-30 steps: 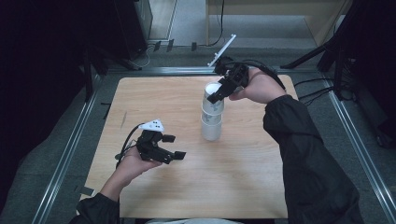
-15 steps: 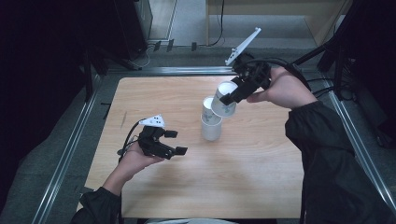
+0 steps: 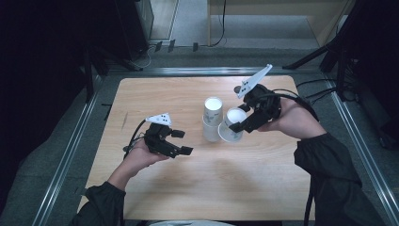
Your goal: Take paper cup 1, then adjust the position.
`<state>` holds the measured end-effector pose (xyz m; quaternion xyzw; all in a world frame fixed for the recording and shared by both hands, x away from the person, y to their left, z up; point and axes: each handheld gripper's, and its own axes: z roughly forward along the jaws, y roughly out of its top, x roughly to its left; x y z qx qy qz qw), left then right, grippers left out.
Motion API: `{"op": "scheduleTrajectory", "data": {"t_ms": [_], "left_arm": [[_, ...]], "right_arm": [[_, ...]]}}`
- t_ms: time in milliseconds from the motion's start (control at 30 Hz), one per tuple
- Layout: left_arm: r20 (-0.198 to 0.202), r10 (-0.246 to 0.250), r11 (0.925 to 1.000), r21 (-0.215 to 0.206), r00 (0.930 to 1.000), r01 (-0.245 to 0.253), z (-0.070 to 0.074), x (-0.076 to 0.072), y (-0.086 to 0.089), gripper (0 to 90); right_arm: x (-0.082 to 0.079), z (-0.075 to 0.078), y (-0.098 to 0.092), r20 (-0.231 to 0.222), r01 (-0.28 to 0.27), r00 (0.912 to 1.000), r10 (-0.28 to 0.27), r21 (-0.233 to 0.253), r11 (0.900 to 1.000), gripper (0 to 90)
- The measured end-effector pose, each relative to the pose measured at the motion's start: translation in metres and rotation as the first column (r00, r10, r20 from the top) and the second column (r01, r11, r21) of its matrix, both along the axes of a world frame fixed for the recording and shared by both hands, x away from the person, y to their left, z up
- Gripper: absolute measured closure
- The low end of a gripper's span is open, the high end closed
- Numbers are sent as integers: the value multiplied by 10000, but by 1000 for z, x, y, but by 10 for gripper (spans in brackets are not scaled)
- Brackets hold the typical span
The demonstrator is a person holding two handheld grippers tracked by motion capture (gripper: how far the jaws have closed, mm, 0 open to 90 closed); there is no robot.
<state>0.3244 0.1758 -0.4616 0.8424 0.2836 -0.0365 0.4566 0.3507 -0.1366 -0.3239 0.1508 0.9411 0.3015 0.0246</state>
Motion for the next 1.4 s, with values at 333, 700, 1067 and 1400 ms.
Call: {"op": "scheduleTrajectory", "data": {"t_ms": [333, 700, 1067, 1400], "left_arm": [[33, -145, 9997, 219, 9999, 144, -1, 0, -2, 149], [277, -148, 9995, 265, 9995, 141, -3, -7, -1, 148], [435, -526, 9981, 349, 9977, 511, -9, -18, -10, 148], [516, -780, 9969, 170, 9956, 772, -15, -28, -16, 148]], "right_arm": [[-15, -48, 0, -179, -246, 9995, 258, 639, 9977, 350], [-22, -91, 15, -308, -772, 9963, 800, 839, 9935, 350], [-22, -114, 28, -437, -1191, 9913, 1239, 983, 9880, 350], [-17, -132, 41, -713, -1441, 9854, 1544, 1324, 9807, 351]]}}
